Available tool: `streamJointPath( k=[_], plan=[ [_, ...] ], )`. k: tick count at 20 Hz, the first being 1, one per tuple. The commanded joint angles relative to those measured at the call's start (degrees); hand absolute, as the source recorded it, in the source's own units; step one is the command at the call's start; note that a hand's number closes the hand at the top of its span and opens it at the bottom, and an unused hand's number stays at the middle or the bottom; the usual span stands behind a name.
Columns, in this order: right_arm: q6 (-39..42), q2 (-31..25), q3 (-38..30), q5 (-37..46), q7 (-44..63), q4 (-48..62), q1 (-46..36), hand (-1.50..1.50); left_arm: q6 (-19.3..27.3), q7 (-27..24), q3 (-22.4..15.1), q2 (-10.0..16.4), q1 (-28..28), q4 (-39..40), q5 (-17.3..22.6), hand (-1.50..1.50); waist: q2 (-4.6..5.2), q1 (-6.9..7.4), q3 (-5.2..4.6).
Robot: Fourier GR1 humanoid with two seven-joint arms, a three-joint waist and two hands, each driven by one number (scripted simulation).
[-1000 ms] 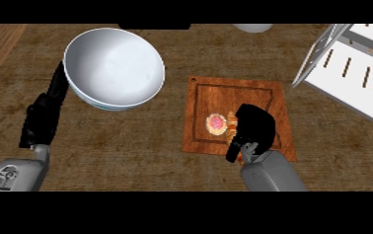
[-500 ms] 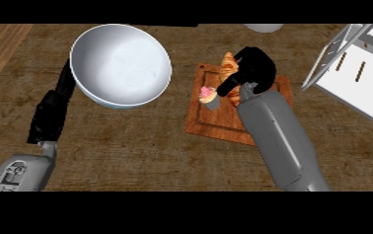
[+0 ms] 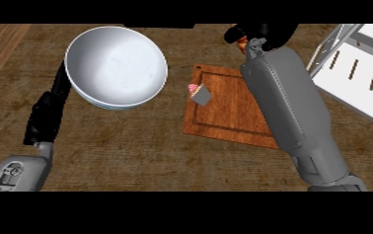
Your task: Pick the croissant from the cutting board and place it in the tiered basket
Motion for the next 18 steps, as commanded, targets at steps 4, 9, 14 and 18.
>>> streamJointPath(
  k=[4, 9, 14, 18],
  plan=[
    [4.1, -5.9, -2.6, 8.7, 7.1, 2.3, -10.2, 1.50, -0.9, 1.3, 1.1, 0.4, 0.9, -1.4, 0.1, 0.00, -0.33, -0.87, -0.03],
    [14.7, -11.0, -6.4, 4.4, 3.2, 0.2, -12.5, 1.50, 1.0, 0.8, 0.0, -1.5, 2.9, -2.0, -2.5, 0.00, -0.50, -1.55, -0.01],
    [9.6, -15.6, -11.8, -1.4, -6.6, 1.0, -9.7, 1.50, -1.7, 1.2, 2.5, -0.8, 1.7, -1.0, -0.8, 0.00, -0.30, -1.43, 0.01],
    [11.8, -17.9, -10.6, 0.6, -8.4, 7.0, -9.7, 1.50, -2.1, 1.1, 2.7, -1.5, 1.1, -0.9, -1.6, 0.00, -0.17, -1.10, 0.00]
  ],
)
